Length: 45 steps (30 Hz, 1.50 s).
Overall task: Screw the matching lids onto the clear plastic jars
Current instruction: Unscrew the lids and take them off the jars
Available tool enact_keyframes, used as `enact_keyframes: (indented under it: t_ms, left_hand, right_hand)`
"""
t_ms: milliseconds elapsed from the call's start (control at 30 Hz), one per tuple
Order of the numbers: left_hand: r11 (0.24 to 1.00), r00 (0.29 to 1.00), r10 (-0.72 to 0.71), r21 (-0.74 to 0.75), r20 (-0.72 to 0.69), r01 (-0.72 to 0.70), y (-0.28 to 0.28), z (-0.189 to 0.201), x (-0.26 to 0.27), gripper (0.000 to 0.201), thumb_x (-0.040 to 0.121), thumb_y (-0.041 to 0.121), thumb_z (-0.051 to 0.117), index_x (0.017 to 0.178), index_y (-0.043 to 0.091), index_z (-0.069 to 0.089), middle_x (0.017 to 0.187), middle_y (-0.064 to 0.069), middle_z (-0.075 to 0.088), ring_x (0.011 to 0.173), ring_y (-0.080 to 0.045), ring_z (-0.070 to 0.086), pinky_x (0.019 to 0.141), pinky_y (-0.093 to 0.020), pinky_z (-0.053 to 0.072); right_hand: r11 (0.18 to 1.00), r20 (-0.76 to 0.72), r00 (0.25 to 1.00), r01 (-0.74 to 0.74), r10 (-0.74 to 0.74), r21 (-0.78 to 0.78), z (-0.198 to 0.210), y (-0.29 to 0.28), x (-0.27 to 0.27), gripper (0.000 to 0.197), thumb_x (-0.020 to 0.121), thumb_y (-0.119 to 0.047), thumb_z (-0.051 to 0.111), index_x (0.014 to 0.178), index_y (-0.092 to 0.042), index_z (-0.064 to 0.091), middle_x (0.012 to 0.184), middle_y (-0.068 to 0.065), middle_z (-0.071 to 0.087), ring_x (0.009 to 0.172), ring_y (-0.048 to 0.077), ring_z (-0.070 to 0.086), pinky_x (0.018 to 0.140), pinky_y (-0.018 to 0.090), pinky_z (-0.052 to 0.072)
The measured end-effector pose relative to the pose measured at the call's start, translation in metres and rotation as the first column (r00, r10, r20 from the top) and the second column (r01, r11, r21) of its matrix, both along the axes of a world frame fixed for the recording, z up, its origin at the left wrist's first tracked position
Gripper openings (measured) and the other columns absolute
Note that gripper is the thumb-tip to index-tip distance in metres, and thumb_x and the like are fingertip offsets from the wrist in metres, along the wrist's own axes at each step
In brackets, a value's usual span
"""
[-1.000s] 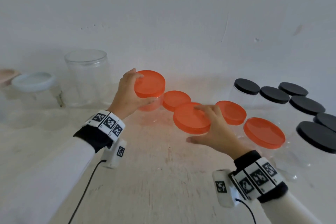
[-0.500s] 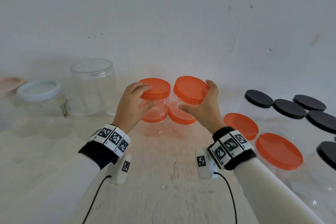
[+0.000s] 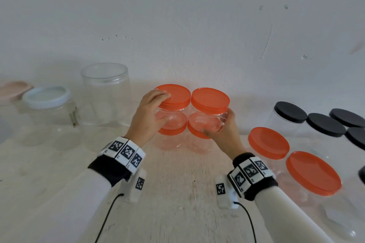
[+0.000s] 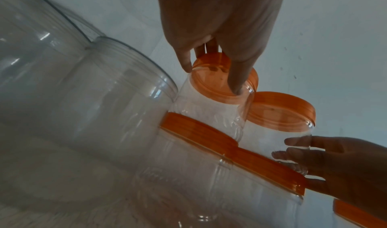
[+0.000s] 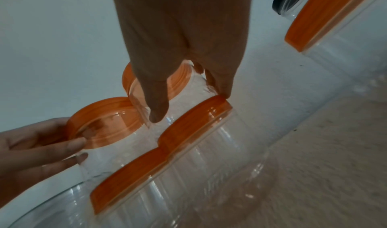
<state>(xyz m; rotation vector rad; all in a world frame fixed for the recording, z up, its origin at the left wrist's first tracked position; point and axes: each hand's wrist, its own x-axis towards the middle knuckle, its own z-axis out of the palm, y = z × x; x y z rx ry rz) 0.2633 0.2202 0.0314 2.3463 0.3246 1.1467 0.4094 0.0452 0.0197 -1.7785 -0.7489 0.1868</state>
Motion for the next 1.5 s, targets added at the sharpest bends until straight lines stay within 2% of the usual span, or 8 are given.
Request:
enact_keyframes:
  t_ms: [100,267,433,600,767,867,1200,1500]
  left_hand:
    - [1.0,1.0,0.004,-0.013,0.006,-0.004,-0.001,-0.001,0.0,0.058,0.073,0.014,0.077,0.127,0.012,0.055,0.133,0.0,0.048,0.131,-0.017,0.036,0.108,-0.025,0.027]
    - [1.0,1.0,0.003,-0.012,-0.015,-0.003,-0.002,0.003,-0.001,0.057,0.074,0.016,0.076,0.127,0.012,0.055,0.133,0.001,0.047,0.131,-0.017,0.036,0.108,-0.025,0.027]
    - [0.972,0.997,0.073,0.226,-0.03,-0.065,-0.008,0.012,-0.001,0.059,0.073,0.017,0.076,0.127,0.008,0.054,0.134,-0.009,0.049,0.126,-0.026,0.041,0.106,-0.047,0.036]
    - [0.905,0.996,0.041,0.425,-0.08,-0.003,-0.04,0.022,0.017,0.051,0.081,0.03,0.056,0.129,0.012,0.047,0.135,-0.009,0.048,0.129,-0.026,0.038,0.105,-0.055,0.033]
    - [0.91,0.97,0.069,0.413,-0.234,0.035,-0.063,0.021,0.035,0.067,0.085,0.03,0.063,0.143,0.016,0.033,0.154,-0.003,0.022,0.143,-0.023,0.016,0.112,-0.048,0.001]
    - [0.907,0.935,0.14,0.422,-0.327,0.012,-0.069,0.022,0.039,0.069,0.088,0.035,0.058,0.146,0.02,0.026,0.156,0.002,0.017,0.144,-0.017,0.012,0.111,-0.048,-0.008]
    - [0.918,0.9,0.145,0.396,-0.411,0.033,-0.065,0.026,0.037,0.069,0.088,0.037,0.058,0.146,0.026,0.024,0.154,0.008,0.021,0.143,-0.011,0.012,0.114,-0.041,-0.001]
    - [0.923,0.912,0.118,0.382,-0.393,0.046,-0.064,0.026,0.036,0.067,0.086,0.035,0.06,0.145,0.025,0.028,0.153,0.008,0.024,0.142,-0.012,0.016,0.111,-0.039,0.008]
  right_hand:
    - [1.0,0.007,1.0,-0.003,0.003,-0.008,0.0,0.0,0.002,0.096,0.068,-0.012,0.082,0.141,-0.01,0.021,0.134,0.002,0.038,0.111,0.008,0.04,0.075,0.01,0.039]
    - [1.0,0.033,0.999,0.018,-0.018,-0.025,-0.002,0.001,0.003,0.1,0.066,-0.015,0.084,0.142,-0.009,0.019,0.138,0.006,0.036,0.119,0.014,0.041,0.089,0.022,0.038]
    - [0.957,0.258,0.966,0.103,-0.03,-0.271,0.001,-0.03,0.008,0.098,0.072,-0.023,0.08,0.145,-0.008,0.017,0.146,0.009,0.029,0.135,0.023,0.026,0.109,0.035,0.026]
    - [0.823,0.481,0.867,0.364,-0.128,-0.436,0.0,-0.085,0.021,0.069,0.079,-0.022,0.073,0.135,-0.004,0.039,0.146,0.014,0.028,0.134,0.033,0.023,0.109,0.039,0.023]
    - [0.599,0.461,0.888,0.375,-0.011,-0.708,-0.003,-0.108,0.026,0.051,0.09,-0.015,0.055,0.135,-0.004,0.035,0.144,0.016,0.027,0.132,0.036,0.022,0.107,0.038,0.022]
    - [0.625,0.439,0.898,0.321,0.038,-0.712,-0.001,-0.106,0.029,0.049,0.086,0.006,0.042,0.134,-0.004,0.038,0.144,0.015,0.028,0.131,0.035,0.023,0.104,0.036,0.024]
    - [0.766,0.531,0.842,0.277,0.097,-0.58,-0.005,-0.069,0.031,0.046,0.087,-0.024,0.063,0.129,-0.013,0.051,0.137,0.001,0.045,0.13,0.023,0.033,0.106,0.039,0.028]
    - [0.828,0.526,0.848,0.251,0.062,-0.502,-0.012,-0.055,0.037,0.045,0.085,-0.02,0.066,0.127,-0.009,0.053,0.133,0.006,0.048,0.127,0.025,0.034,0.103,0.036,0.032]
